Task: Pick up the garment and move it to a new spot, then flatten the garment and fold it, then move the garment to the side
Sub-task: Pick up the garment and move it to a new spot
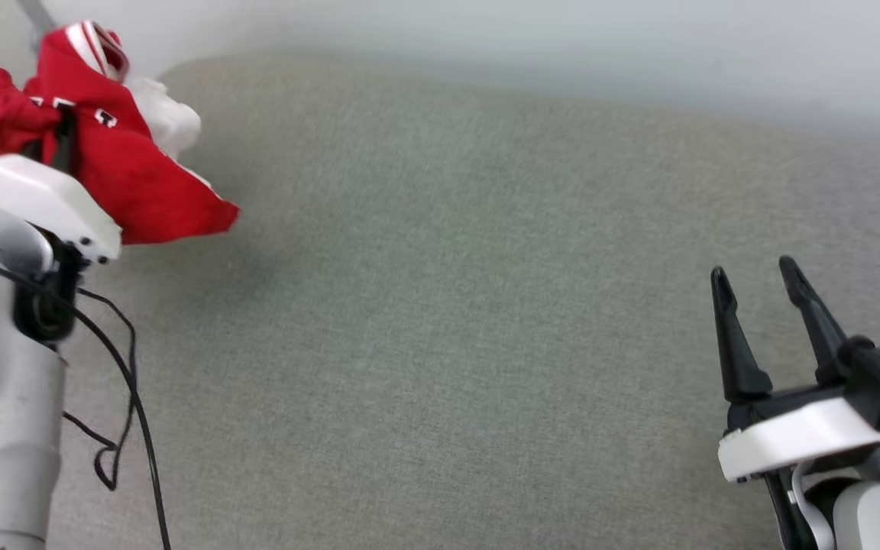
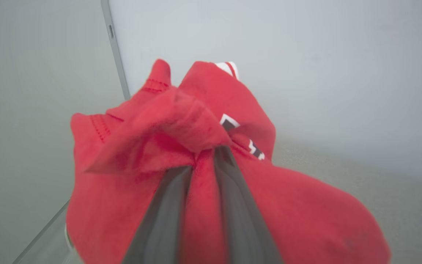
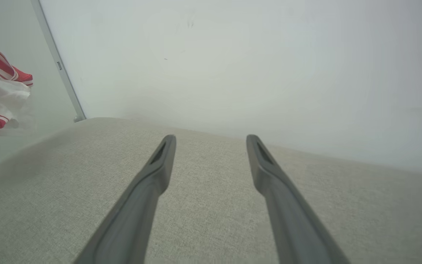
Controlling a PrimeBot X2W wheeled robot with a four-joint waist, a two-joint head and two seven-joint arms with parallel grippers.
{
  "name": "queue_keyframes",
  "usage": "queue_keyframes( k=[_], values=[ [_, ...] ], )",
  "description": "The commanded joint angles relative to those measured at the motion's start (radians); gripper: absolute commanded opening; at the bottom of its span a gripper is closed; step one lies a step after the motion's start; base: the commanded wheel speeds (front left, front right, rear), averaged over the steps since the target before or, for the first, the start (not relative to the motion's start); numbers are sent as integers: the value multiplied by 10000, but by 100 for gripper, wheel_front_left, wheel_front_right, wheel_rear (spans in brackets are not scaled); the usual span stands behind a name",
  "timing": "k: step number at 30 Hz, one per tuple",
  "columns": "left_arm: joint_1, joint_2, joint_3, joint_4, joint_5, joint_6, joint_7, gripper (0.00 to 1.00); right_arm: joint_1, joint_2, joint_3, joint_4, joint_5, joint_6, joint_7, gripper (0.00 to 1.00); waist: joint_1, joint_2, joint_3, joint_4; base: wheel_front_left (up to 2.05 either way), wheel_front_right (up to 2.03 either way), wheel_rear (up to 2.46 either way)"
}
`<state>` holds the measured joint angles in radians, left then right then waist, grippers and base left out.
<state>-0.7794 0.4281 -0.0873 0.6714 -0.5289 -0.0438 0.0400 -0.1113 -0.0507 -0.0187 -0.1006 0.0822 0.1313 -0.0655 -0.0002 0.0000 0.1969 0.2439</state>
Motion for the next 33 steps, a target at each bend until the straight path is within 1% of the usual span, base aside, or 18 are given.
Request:
queue_keyframes(
  k=[1,5,9,14,18,22,25,29,33],
  values=[
    [241,-109,-56,-212,80,-25,-102,0,227,9,-39,8,80,-10,-37,100,2,0,-473,-336,0,0,0],
    [972,-431,-253,-1098,-4,-85,-328,0,567,9,-92,29,215,-10,-25,100,2,0,-877,-878,0,0,0],
    [1882,-775,-341,-2146,-218,3,-257,0,768,12,-98,-81,281,-10,15,100,2,0,-1052,-1570,0,0,0],
    [2968,-1190,-673,-3420,-350,80,-58,0,994,13,-102,-187,349,-10,48,100,2,0,-1032,-2489,0,0,0],
    [3641,-1467,-1136,-4303,-266,156,165,0,1008,13,-108,-226,478,-10,1,100,2,0,-842,-3164,0,0,0],
    [4053,-1825,-1943,-4839,-88,-56,511,0,934,12,-132,-222,591,-10,-81,100,2,0,-543,-3677,0,0,0],
    [4204,-2058,-2727,-4878,167,-254,795,0,873,13,-177,-187,674,-9,-159,100,2,0,-319,-3925,0,0,0],
    [4346,-2467,-3814,-4671,375,-514,1085,0,741,12,-143,-101,764,-9,-256,100,2,0,-16,-4157,0,0,0],
    [4489,-2699,-4897,-4396,588,-713,1305,0,631,13,-121,-14,830,-9,-384,100,2,0,233,-4230,0,0,0]
  ],
)
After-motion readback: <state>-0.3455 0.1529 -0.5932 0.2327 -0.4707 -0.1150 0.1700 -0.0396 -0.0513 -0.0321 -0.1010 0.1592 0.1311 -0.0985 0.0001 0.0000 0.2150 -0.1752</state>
